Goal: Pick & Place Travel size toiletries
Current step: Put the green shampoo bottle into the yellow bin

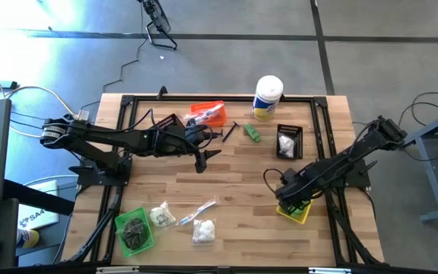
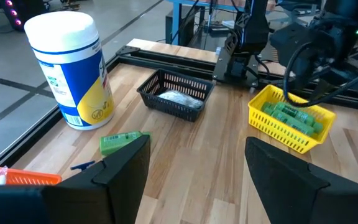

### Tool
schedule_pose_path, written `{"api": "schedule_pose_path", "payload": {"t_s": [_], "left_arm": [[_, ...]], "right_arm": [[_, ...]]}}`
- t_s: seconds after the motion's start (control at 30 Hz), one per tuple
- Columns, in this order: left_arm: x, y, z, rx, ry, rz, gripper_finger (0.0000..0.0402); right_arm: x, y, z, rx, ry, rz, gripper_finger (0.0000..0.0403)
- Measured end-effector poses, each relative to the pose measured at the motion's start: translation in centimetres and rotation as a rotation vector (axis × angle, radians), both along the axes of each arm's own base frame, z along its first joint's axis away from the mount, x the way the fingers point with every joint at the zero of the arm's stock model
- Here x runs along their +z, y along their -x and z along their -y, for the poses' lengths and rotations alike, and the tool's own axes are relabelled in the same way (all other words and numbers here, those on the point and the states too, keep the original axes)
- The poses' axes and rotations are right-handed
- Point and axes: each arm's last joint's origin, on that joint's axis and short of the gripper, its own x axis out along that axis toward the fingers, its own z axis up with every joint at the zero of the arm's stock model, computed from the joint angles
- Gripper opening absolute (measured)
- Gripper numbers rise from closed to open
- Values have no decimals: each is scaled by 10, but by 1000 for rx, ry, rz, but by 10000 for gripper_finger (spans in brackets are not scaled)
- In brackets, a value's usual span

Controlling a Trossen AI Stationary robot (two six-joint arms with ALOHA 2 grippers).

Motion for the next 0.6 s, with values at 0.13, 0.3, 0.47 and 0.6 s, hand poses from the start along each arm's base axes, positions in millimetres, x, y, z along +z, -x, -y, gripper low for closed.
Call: {"api": "schedule_pose_path", "payload": {"t_s": [0.13,0.3,0.47,0.6], "left_arm": [[0,0,0,0,0,3,255],[2,0,0,0,1,18,255],[2,0,0,0,1,17,255],[2,0,0,-1,1,17,255]], "right_arm": [[11,0,0,5,-64,100,105],[29,2,3,19,-106,283,75],[46,1,7,65,-54,512,56],[54,-6,17,80,40,644,51]]}}
